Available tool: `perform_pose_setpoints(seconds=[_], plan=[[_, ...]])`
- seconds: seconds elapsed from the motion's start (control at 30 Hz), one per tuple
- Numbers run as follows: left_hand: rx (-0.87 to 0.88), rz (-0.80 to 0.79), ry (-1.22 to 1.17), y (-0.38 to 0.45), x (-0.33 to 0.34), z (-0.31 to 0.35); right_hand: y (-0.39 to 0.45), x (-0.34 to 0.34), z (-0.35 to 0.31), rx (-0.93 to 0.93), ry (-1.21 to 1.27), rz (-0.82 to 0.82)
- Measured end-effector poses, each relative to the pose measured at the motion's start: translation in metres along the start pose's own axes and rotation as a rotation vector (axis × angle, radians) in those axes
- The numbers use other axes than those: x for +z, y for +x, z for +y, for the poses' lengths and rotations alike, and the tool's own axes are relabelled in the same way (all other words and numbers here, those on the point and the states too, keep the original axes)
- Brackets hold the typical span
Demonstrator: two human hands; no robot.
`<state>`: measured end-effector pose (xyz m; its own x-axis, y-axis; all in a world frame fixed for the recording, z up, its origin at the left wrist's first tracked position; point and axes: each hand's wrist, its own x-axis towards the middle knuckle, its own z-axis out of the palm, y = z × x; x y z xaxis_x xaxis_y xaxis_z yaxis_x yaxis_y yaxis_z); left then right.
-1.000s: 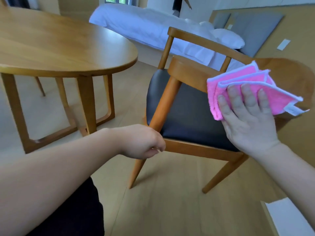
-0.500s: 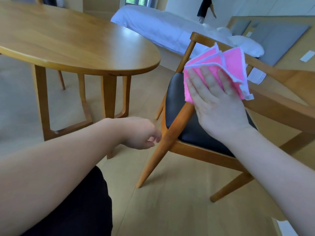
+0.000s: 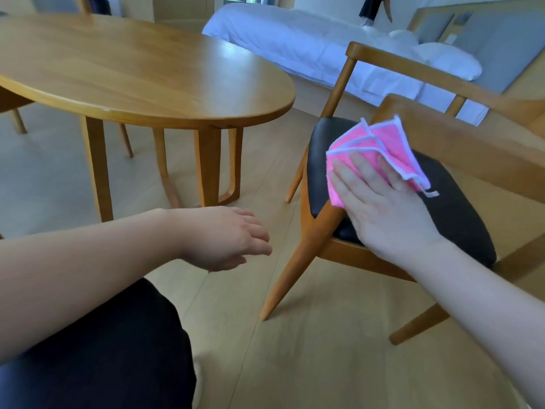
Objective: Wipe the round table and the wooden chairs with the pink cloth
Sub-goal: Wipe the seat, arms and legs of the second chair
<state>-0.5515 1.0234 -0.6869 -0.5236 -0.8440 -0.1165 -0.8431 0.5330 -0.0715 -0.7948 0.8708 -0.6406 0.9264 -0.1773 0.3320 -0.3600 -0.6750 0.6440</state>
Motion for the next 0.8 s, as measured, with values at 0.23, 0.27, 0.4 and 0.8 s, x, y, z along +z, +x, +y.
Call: perform_pose_setpoints(seconds=[0.23,0.27,0.4,0.8], plan=[[-0.085,-0.079,-0.036,-0.011,0.011,-0.013,-0.035,0.05,-0.06,-0.098,0.041,-0.043],[-0.08,-0.098,-0.034,-0.011,0.013,-0.012,-0.041,0.06,-0.067,-0.136,0.021,-0.055],[0.006,-0.132,0.019,-0.006,0.02,-0.006,-0.054,0.086,-0.089,-0.272,-0.095,-0.132],[0.161,-0.183,0.11,0.022,0.033,0.006,-0.066,0.092,-0.082,-0.311,0.207,-0.177]])
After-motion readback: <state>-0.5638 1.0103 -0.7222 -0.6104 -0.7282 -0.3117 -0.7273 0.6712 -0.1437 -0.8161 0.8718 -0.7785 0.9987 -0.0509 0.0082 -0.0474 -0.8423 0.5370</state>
